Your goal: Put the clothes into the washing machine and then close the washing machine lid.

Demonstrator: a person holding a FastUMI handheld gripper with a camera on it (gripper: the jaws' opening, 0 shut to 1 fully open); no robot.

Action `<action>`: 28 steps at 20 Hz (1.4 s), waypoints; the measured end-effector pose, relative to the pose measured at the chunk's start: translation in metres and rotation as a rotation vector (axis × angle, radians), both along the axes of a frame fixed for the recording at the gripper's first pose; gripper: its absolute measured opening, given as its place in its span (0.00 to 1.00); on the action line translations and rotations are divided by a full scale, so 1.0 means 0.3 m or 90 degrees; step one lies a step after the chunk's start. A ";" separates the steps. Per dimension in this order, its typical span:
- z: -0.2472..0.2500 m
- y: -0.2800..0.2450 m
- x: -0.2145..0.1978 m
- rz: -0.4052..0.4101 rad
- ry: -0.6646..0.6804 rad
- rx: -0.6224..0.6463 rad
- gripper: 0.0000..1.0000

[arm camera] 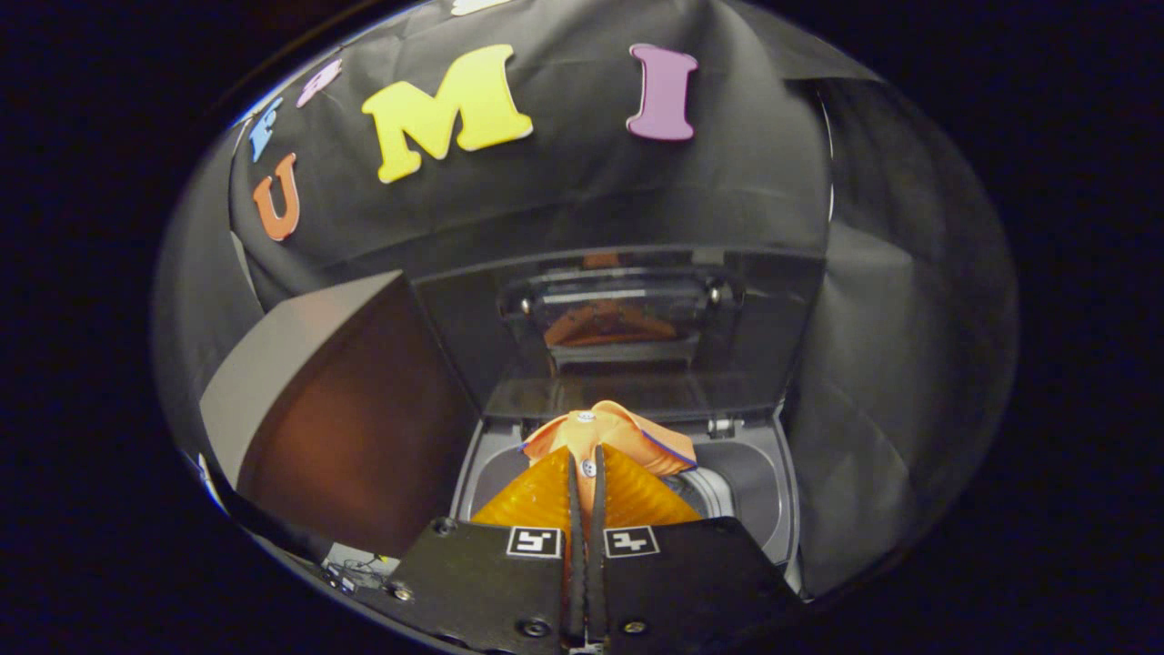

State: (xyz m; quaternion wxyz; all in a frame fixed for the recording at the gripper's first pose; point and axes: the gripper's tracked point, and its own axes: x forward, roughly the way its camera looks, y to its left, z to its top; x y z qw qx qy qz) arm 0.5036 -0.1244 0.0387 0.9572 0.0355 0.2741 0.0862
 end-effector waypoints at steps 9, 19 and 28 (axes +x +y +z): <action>-0.309 -0.015 0.029 -0.024 0.184 -0.045 0.04; -0.391 -0.024 -0.001 -0.033 0.227 -0.064 0.07; -0.386 -0.037 -0.006 -0.037 0.214 -0.072 0.61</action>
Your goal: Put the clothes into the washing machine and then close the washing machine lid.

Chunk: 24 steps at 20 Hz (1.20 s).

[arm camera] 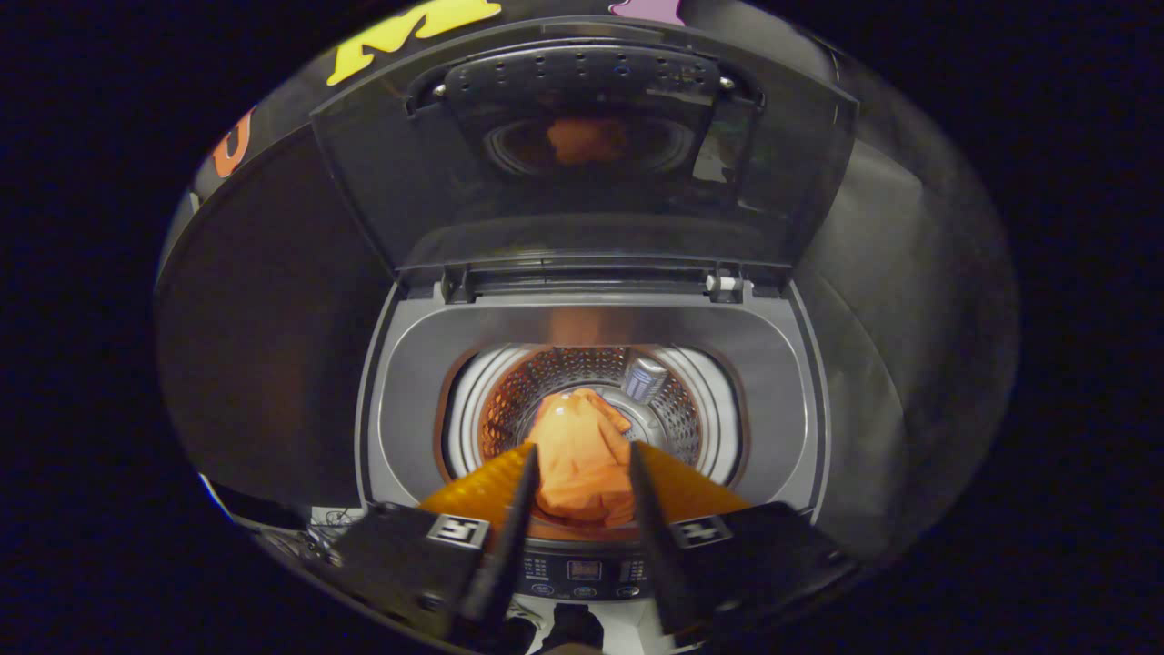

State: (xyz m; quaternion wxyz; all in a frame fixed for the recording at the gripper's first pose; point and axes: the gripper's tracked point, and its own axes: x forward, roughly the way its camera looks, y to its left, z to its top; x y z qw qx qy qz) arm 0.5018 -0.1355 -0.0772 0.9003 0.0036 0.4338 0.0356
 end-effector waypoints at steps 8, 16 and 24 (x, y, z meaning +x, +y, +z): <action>-0.009 -0.036 -0.012 -0.022 -0.002 -0.007 0.83; 0.097 -0.050 0.038 -0.020 -0.074 -0.035 0.83; 0.380 -0.028 0.096 -0.019 -0.214 -0.038 0.83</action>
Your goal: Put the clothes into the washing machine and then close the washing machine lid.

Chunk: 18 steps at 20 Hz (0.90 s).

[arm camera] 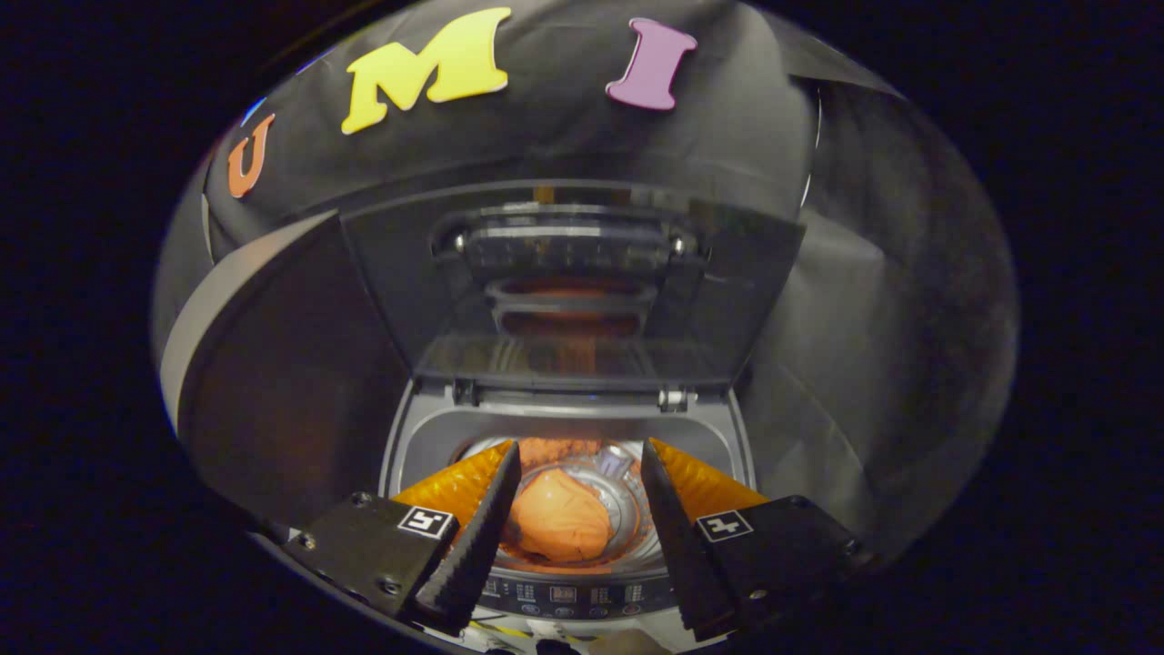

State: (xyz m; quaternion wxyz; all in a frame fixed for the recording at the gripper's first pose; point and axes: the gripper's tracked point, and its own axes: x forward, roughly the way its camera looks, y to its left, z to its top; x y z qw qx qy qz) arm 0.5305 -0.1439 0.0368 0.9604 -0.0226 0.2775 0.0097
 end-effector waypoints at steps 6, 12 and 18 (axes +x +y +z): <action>0.222 0.039 0.031 0.013 -0.086 -0.004 0.83; 0.392 0.082 0.074 0.023 -0.134 0.008 0.83; 0.505 0.105 0.163 0.022 -0.156 0.016 0.83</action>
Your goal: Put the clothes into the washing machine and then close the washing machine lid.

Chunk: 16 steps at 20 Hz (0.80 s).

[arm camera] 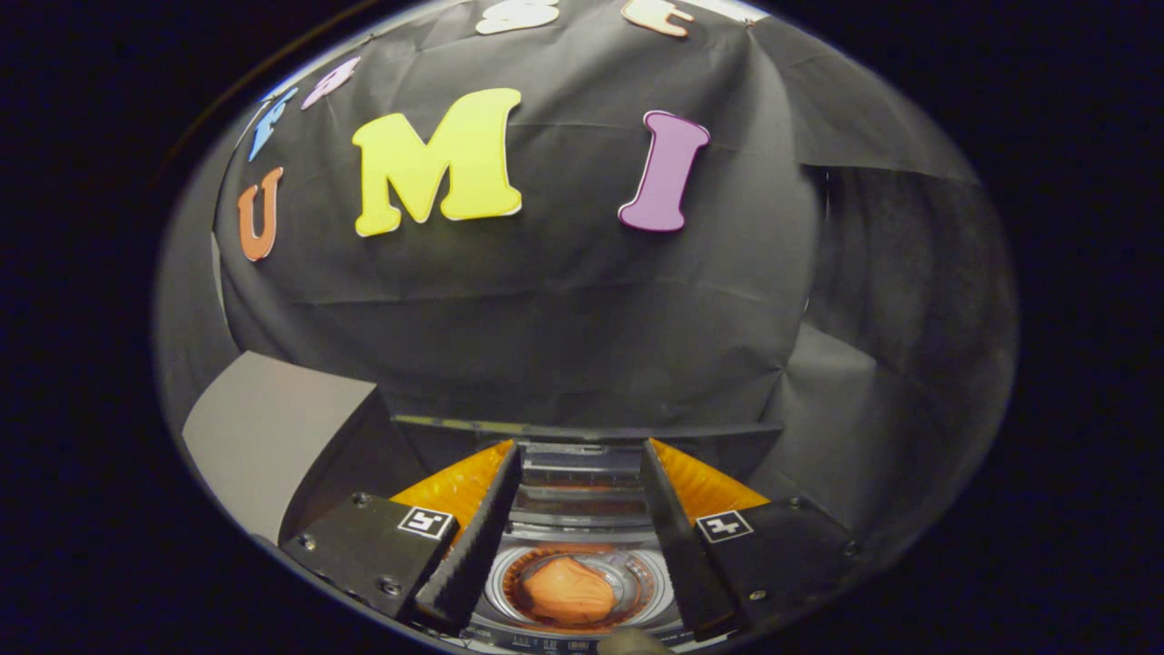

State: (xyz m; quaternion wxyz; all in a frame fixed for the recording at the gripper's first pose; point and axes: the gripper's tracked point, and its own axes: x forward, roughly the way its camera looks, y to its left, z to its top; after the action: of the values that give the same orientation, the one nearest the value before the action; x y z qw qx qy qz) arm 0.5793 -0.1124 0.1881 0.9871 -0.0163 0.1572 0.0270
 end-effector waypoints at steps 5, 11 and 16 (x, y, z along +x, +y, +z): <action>0.047 0.014 0.087 -0.006 0.001 0.009 0.83; 0.004 0.022 0.214 -0.015 0.034 0.007 0.83; -0.060 0.001 0.320 -0.036 0.072 0.016 0.83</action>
State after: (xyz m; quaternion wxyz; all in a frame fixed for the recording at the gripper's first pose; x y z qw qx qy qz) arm 0.6753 -0.1121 0.1701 0.9771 0.0020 0.2129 0.0020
